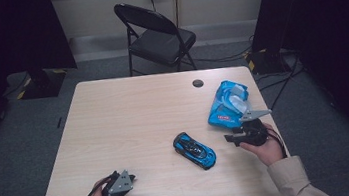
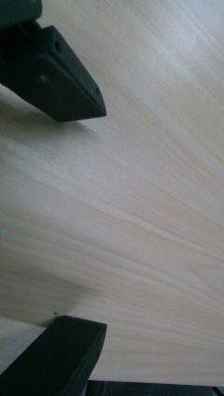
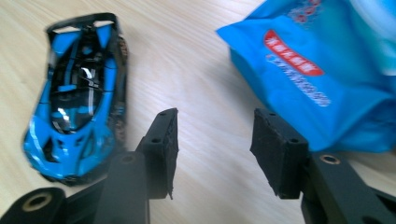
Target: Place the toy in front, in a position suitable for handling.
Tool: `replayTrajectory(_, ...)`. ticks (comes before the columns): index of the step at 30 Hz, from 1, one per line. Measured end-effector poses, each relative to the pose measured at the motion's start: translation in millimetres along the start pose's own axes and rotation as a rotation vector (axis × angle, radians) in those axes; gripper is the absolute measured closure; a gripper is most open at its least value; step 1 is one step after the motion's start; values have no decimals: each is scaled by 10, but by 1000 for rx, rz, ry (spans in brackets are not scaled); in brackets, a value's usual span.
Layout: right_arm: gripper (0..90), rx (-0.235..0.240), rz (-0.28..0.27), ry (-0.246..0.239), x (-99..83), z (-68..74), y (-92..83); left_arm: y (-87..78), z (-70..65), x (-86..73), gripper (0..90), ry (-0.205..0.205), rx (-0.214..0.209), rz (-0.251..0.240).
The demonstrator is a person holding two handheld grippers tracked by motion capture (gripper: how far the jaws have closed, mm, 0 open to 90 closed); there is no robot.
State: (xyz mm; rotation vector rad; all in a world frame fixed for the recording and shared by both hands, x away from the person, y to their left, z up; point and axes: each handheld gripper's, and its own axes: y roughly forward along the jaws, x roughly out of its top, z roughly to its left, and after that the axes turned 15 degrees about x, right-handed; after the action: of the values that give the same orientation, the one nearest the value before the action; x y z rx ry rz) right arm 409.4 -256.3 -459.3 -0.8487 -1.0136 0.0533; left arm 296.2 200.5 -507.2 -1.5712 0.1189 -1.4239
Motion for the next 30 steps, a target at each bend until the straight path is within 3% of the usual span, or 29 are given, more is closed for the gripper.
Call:
replayTrajectory(5, 534, -12, -14, 10, 38, -48, -66, 0, 0, 0, 0, 0, 0, 0)
replayTrajectory(15, 567, -117, -8, 43, 134, -297, -219, 0, 0, 0, 0, -1, 0, 0)
replayTrajectory(30, 568, -197, 5, 73, 195, -606, -214, 0, -1, 0, 0, -1, 0, 0)
